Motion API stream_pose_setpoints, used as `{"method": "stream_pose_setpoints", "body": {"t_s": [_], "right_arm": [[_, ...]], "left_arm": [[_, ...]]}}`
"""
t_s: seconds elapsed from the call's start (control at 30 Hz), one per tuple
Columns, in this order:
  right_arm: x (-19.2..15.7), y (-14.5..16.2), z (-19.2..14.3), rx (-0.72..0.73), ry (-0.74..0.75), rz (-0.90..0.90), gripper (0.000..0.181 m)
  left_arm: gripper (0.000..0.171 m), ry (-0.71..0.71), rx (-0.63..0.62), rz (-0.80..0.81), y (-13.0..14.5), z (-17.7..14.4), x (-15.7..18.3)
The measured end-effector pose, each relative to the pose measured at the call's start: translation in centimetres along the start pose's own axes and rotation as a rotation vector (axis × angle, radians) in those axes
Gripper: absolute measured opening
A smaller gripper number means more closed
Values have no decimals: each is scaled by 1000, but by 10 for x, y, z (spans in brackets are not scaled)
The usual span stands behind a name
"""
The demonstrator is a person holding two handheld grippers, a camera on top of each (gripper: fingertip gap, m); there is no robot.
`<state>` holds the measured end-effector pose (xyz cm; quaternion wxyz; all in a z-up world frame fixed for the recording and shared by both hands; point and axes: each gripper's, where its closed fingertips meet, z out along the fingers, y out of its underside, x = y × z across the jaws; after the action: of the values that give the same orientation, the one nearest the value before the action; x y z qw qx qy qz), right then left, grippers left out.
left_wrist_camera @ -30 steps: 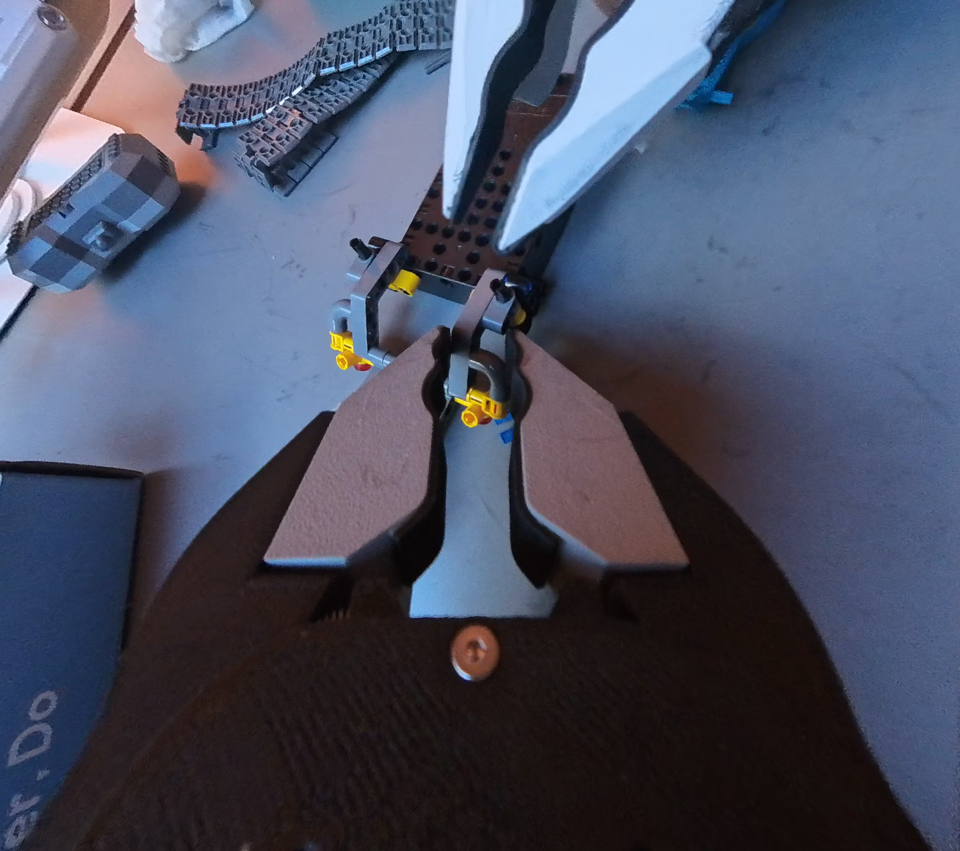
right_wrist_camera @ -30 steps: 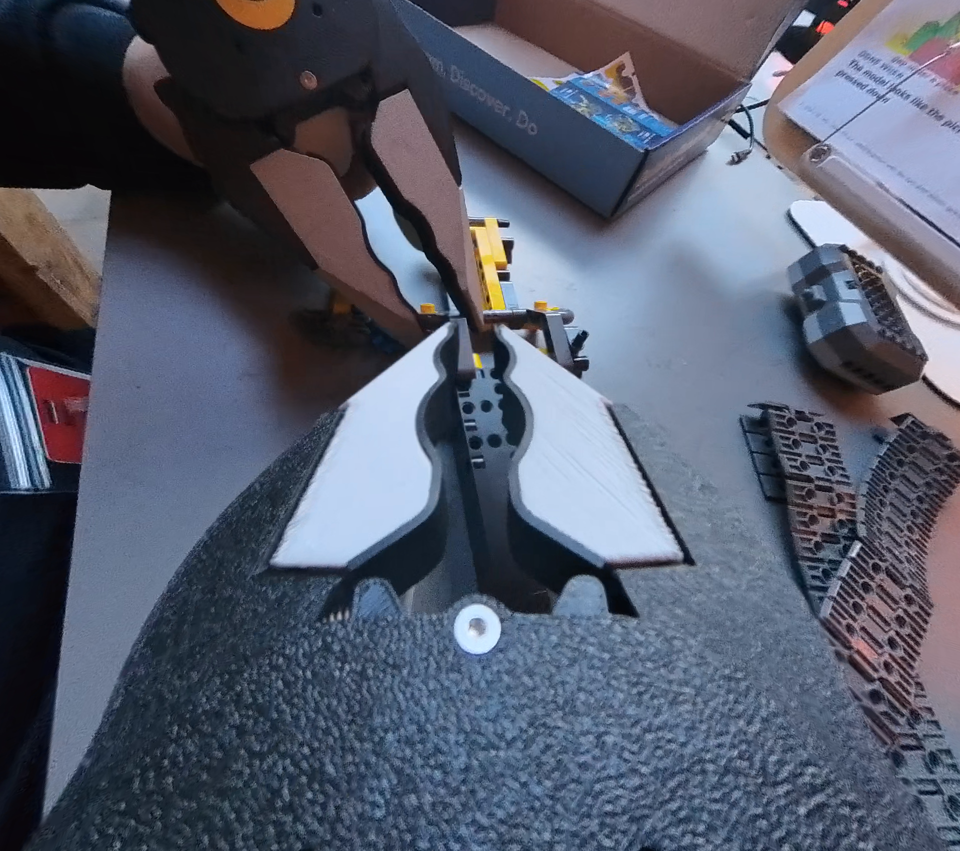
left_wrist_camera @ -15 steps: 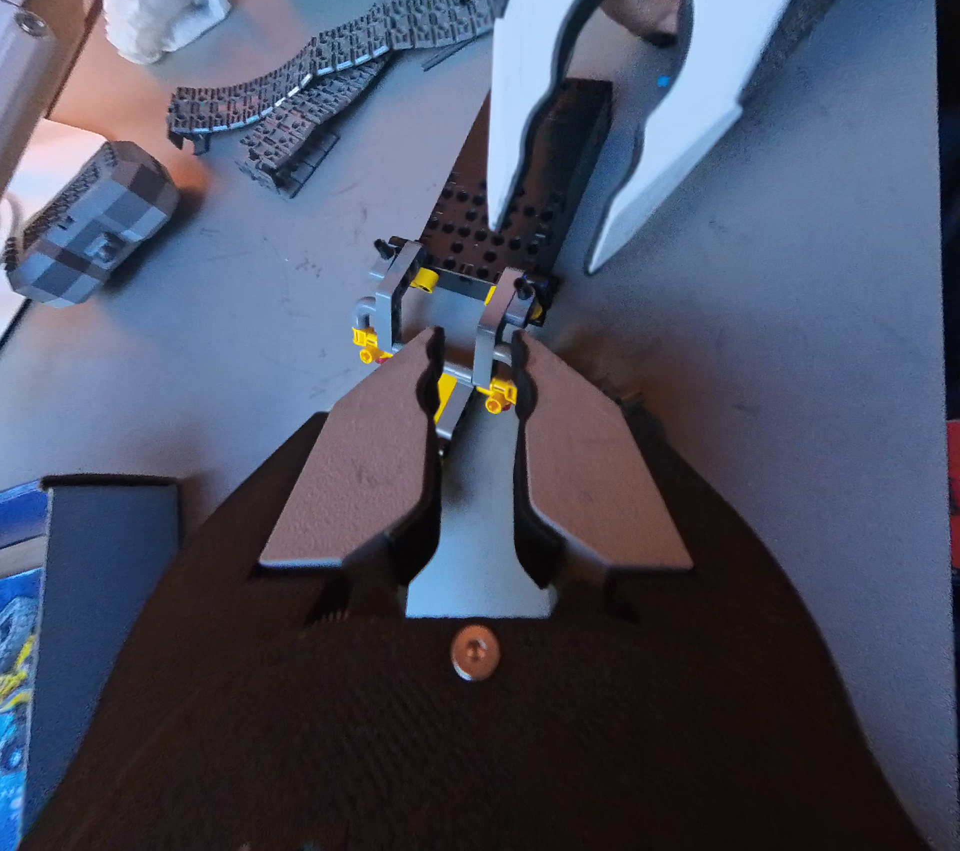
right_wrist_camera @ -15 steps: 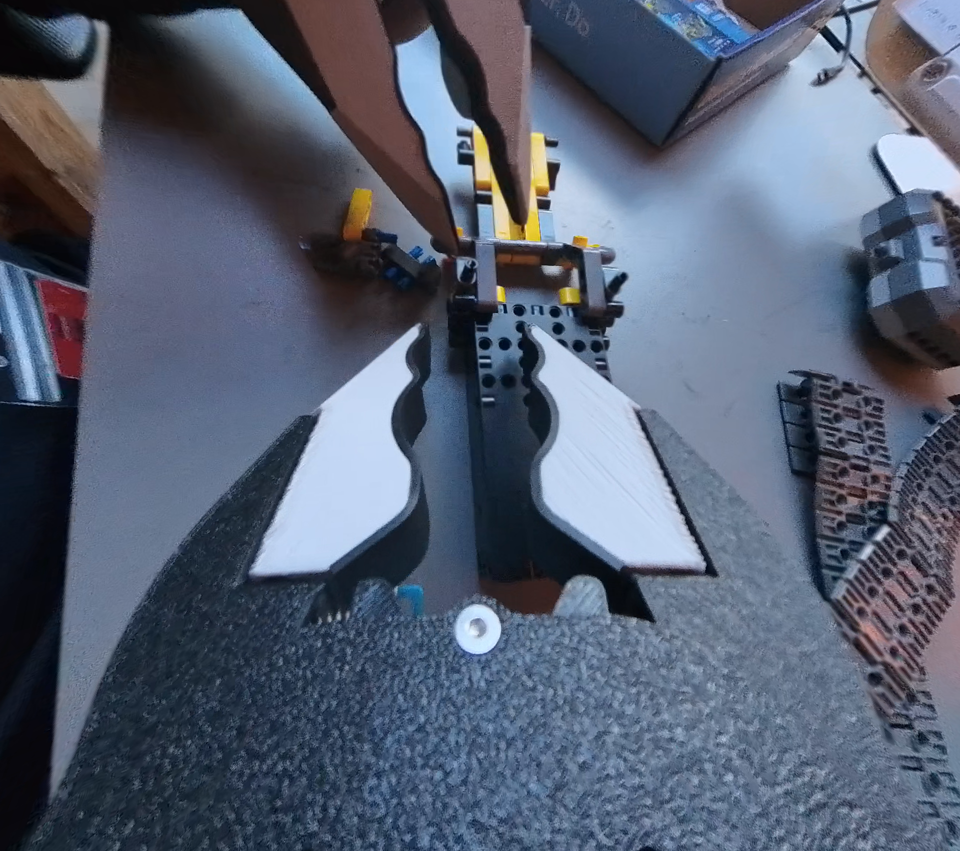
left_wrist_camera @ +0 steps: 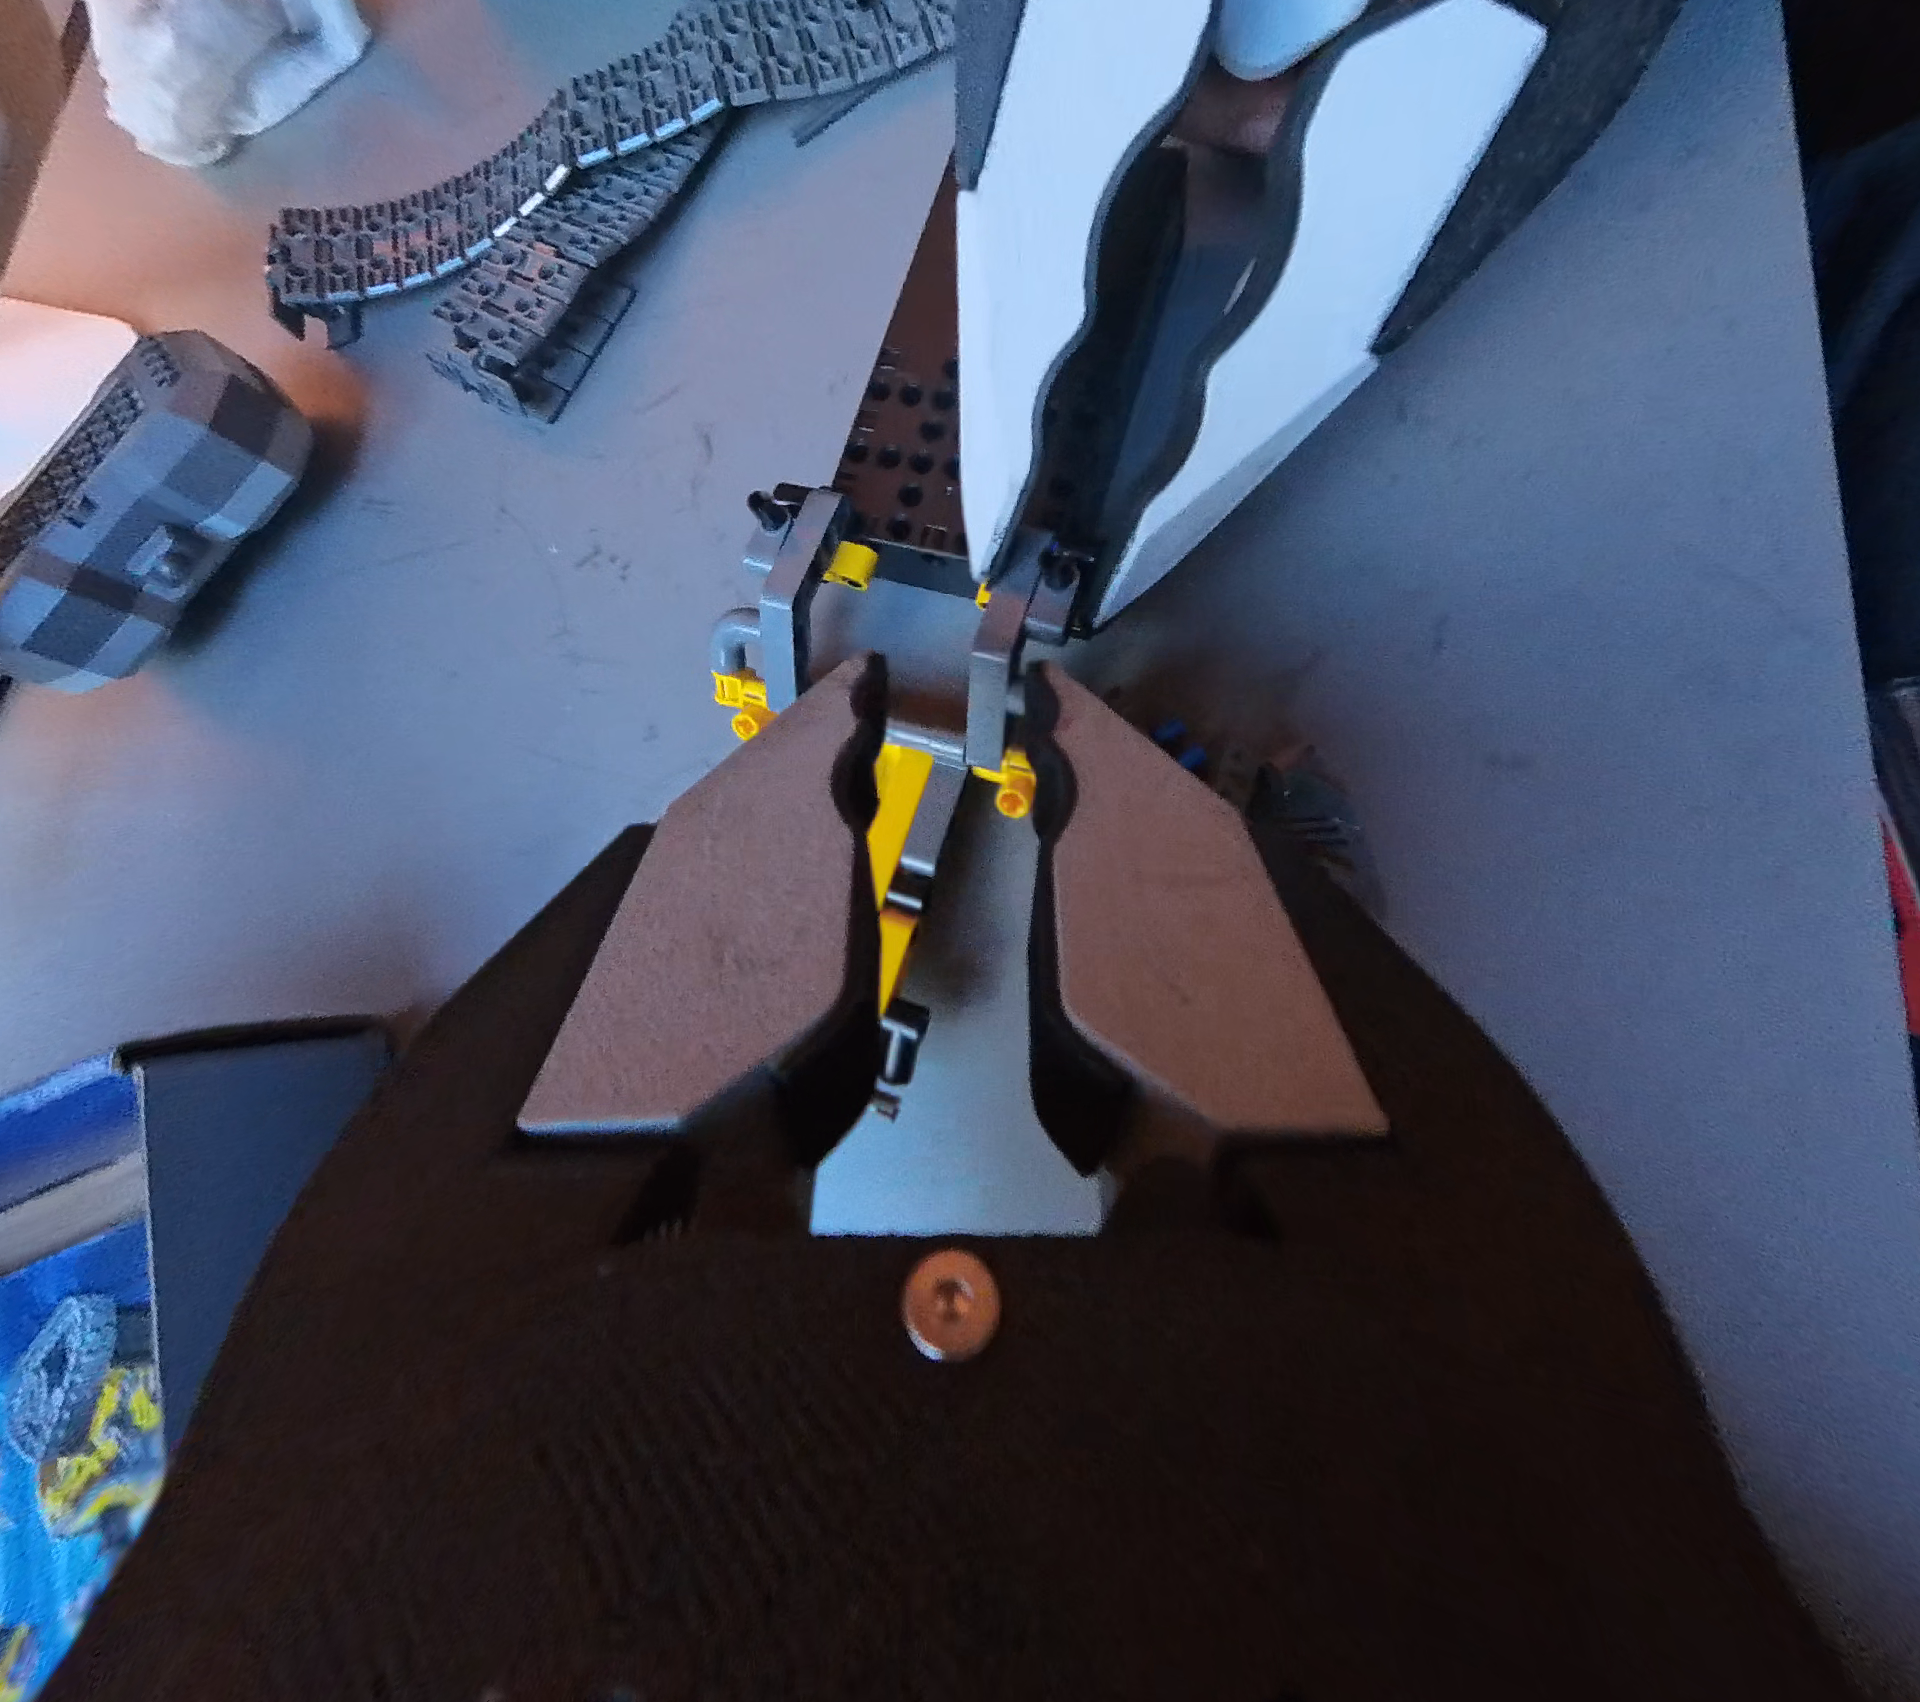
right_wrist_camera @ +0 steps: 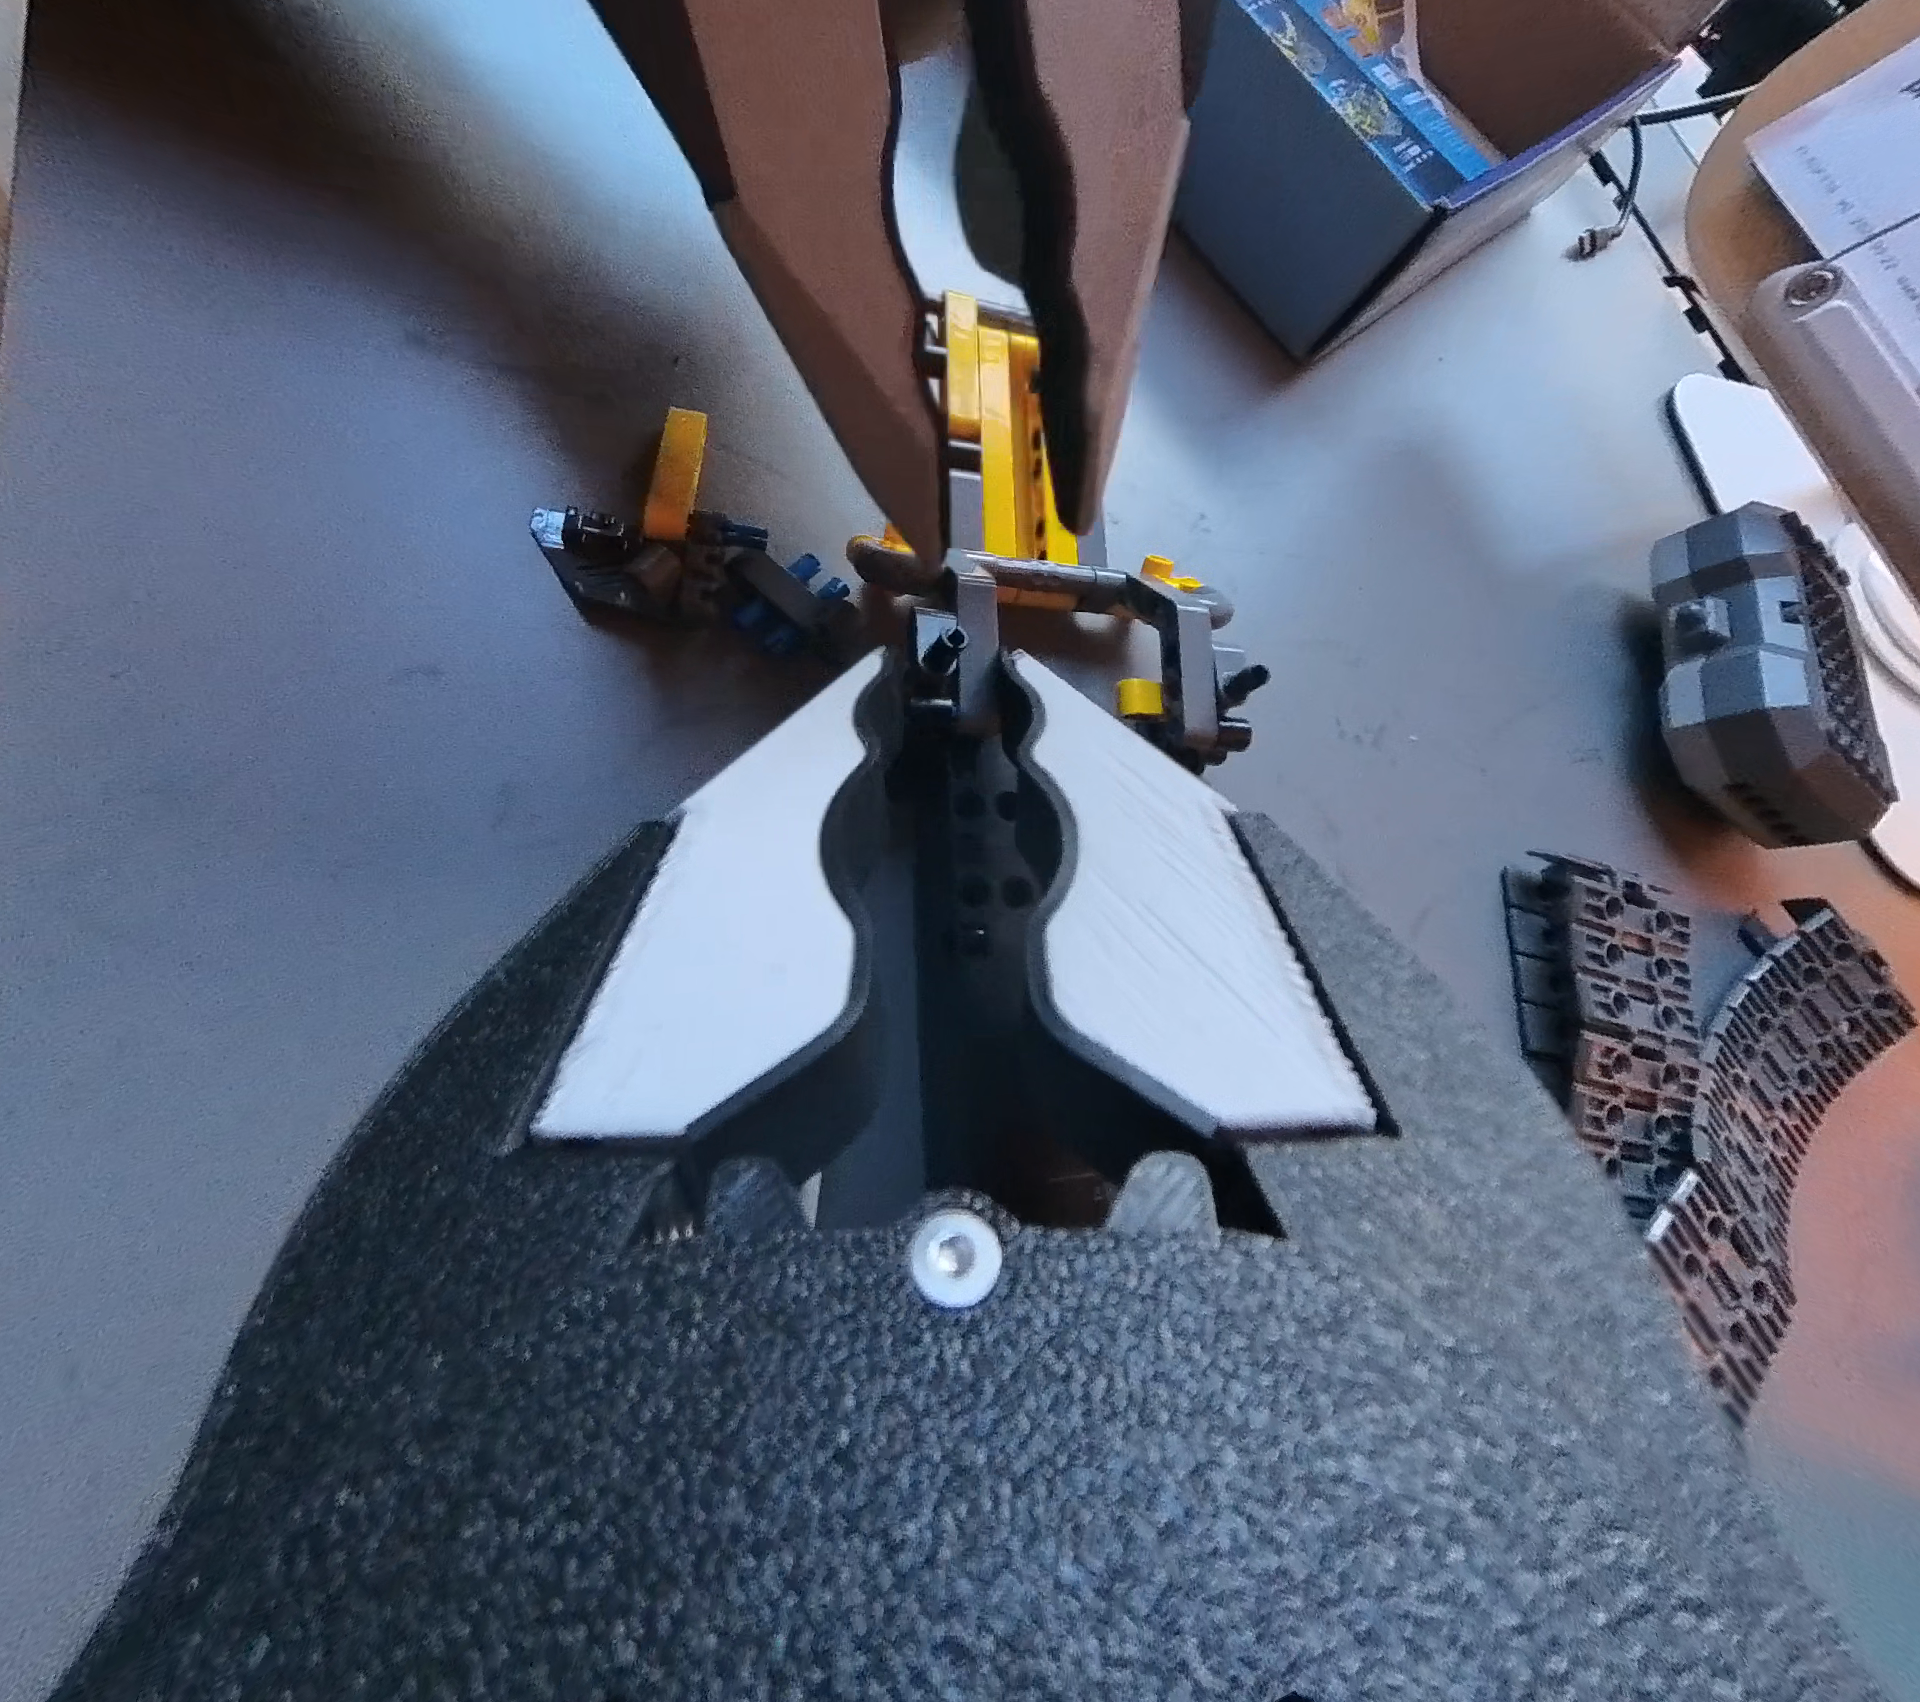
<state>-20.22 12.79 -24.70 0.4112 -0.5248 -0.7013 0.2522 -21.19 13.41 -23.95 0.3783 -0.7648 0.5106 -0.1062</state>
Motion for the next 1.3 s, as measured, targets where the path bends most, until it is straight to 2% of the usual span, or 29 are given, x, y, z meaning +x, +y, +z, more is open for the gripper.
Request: {"method": "stream_pose_setpoints", "body": {"t_s": [0.1,0.17,0.2,0.27,0.43,0.57,0.67,0.93,0.97,1.03,1.3], "right_arm": [[-2,-5,-1,34,-13,-16,18],[-3,-6,-1,40,-24,-22,15],[0,-5,-1,42,-15,-18,12],[1,-5,-2,49,-32,3,7],[-3,-6,-3,57,-77,15,6],[-9,-5,-4,59,-111,6,15],[-5,-5,-3,57,-69,-18,6],[-9,-4,-6,74,-86,-88,3],[-9,-3,-6,71,-84,-109,3],[-9,-2,-6,71,-77,-129,2],[-8,2,-8,66,-81,-157,4]], "left_arm": [[26,79,-33,31,2,9,6],[15,152,-35,25,1,13,12],[15,164,-30,19,0,14,11],[15,181,-21,-3,0,15,11],[14,205,-15,-14,1,12,14],[14,210,-24,-13,1,11,15],[14,213,-34,-29,1,12,15],[14,123,-68,-16,2,14,16],[7,90,-71,-20,2,15,12],[7,102,-70,-23,0,15,12],[7,2,-103,58,-2,18,10]]}}
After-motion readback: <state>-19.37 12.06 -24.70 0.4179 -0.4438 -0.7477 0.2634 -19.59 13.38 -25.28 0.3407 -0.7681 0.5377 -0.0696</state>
